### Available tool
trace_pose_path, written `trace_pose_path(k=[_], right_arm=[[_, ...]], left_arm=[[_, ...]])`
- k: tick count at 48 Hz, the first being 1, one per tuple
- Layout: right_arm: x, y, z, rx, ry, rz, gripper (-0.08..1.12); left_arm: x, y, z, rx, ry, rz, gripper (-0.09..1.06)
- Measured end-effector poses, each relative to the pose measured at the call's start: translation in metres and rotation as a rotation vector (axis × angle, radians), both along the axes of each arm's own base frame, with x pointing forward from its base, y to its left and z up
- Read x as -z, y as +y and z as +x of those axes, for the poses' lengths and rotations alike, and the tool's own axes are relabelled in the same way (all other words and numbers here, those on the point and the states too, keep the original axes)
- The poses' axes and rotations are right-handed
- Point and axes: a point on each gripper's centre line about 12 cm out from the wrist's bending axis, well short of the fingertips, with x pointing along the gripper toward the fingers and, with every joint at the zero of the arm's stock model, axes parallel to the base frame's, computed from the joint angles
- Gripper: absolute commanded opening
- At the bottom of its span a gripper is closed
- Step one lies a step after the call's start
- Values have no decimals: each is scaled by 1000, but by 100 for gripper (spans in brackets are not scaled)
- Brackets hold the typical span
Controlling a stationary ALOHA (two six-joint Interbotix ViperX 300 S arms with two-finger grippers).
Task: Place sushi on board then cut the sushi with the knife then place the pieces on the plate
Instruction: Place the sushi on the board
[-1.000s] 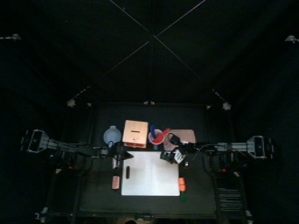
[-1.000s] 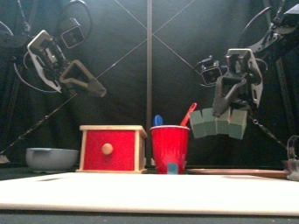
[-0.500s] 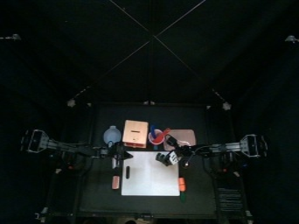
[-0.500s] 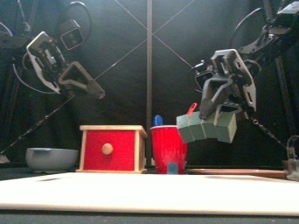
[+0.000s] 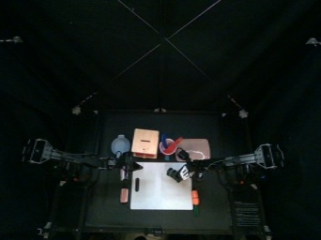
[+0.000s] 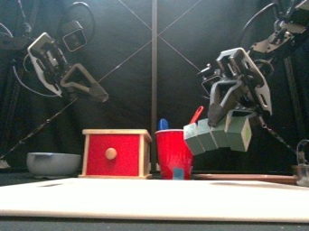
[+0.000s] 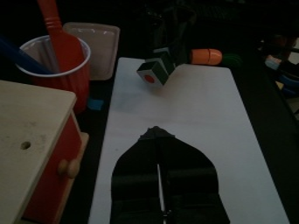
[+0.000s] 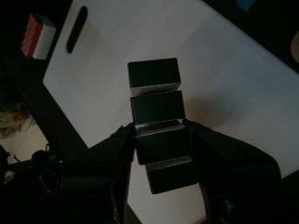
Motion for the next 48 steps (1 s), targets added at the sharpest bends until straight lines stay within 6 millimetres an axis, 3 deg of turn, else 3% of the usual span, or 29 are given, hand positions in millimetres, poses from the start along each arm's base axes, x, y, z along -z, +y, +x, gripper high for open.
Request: trace_pose_path(k=[26,48], right_arm=[[4,11,13,-22,193,-67,66],[0,46,23,166,179,-78,66]], left_arm=[[0,0,0,-1,2,-3,-2],[0,0,0,-1,2,-3,-2]])
